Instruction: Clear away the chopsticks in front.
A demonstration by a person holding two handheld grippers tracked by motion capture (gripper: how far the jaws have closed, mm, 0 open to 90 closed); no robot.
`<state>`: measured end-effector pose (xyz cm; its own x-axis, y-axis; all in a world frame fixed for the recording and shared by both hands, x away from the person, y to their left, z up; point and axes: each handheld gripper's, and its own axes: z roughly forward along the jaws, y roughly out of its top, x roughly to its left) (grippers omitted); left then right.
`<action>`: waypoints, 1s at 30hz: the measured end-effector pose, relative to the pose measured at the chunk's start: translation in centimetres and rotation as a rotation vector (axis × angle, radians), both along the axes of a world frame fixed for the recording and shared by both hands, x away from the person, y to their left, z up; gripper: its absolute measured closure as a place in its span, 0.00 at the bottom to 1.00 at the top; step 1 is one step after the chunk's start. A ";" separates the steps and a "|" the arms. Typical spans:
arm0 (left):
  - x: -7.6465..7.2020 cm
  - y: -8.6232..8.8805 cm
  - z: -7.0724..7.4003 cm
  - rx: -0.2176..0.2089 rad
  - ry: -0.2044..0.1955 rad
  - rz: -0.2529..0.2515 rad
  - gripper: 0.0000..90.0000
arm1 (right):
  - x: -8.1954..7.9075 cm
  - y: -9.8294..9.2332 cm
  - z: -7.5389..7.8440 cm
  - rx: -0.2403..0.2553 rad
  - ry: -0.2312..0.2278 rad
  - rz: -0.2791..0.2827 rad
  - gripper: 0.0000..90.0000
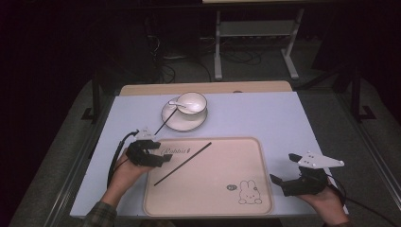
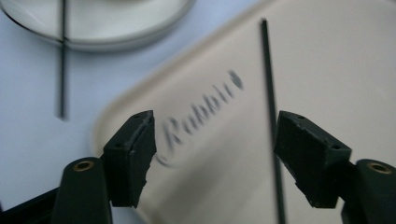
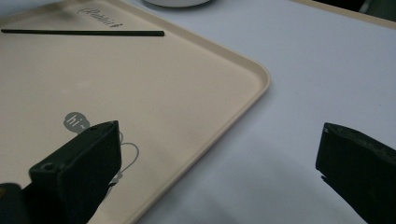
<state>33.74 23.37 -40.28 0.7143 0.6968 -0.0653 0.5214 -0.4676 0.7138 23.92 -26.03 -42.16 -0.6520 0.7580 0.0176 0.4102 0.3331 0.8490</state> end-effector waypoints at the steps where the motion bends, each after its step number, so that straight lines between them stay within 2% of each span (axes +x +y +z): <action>1: 1.1 0.3 0.6 0.000 -0.012 0.004 0.28 | 0.0 0.0 0.0 0.000 0.001 -0.002 0.00; 3: 1.7 0.4 0.9 0.000 -0.018 0.005 0.26 | 0.0 0.0 0.0 0.000 0.002 -0.002 0.00; 5: 3.3 0.6 1.5 0.012 -0.024 0.005 0.23 | 0.0 0.0 -0.1 0.001 0.003 -0.005 0.00; 7: 3.8 0.6 1.7 0.012 -0.024 0.009 0.20 | 0.0 -0.1 0.0 0.003 0.003 -0.010 0.00; 9: 5.3 0.7 2.3 0.001 -0.034 0.012 0.19 | 0.0 -0.2 -0.1 0.004 0.003 -0.014 0.00; 10: 5.3 0.7 2.3 0.001 -0.034 0.012 0.18 | 0.0 -0.2 -0.1 0.004 0.003 -0.014 0.00; 11: 6.3 0.6 2.6 0.001 -0.038 0.021 0.18 | 0.0 -0.2 -0.1 0.004 0.004 -0.014 0.00; 12: 6.3 0.6 2.6 0.001 -0.038 0.021 0.18 | 0.0 -0.2 -0.1 0.004 0.004 -0.014 0.00; 13: 7.4 0.4 2.7 0.004 -0.041 0.022 0.17 | 0.0 -0.2 -0.1 0.004 0.003 -0.012 0.00; 15: 7.9 0.3 2.7 0.003 -0.039 0.024 0.17 | 0.0 -0.2 -0.1 0.005 0.004 -0.012 0.00; 18: 9.4 -0.1 2.6 0.010 -0.031 0.021 0.18 | 0.0 -0.2 -0.1 0.007 0.005 -0.013 0.00; 19: 10.3 -0.3 2.5 0.021 -0.028 0.026 0.18 | 0.0 -0.2 -0.1 0.006 0.005 -0.012 0.00; 20: 10.3 -0.3 2.5 0.021 -0.028 0.026 0.19 | 0.1 -0.2 -0.1 0.006 0.006 -0.011 0.00; 21: 11.2 -0.4 2.4 0.024 -0.018 0.029 0.23 | 0.1 -0.2 -0.1 0.005 0.005 -0.010 0.00; 24: 12.0 -0.6 2.1 0.026 -0.023 0.035 0.31 | 0.0 -0.2 -0.1 0.006 0.005 -0.009 0.00; 25: 12.7 -0.8 1.8 0.052 -0.021 0.044 0.38 | 0.0 -0.2 -0.1 0.004 0.006 -0.008 0.00; 29: 13.5 -1.1 1.2 0.066 -0.026 0.056 0.52 | 0.0 -0.2 -0.1 0.003 0.004 -0.006 0.00; 30: 13.7 -1.2 0.9 0.065 -0.023 0.059 0.52 | 0.0 -0.2 -0.1 0.003 0.004 -0.006 0.00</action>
<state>47.41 22.18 -39.35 0.6727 0.7399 -0.0027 0.5331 -0.4822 0.6952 23.94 -26.28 -42.29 -0.6471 0.7621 0.0225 0.4159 0.3281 0.8482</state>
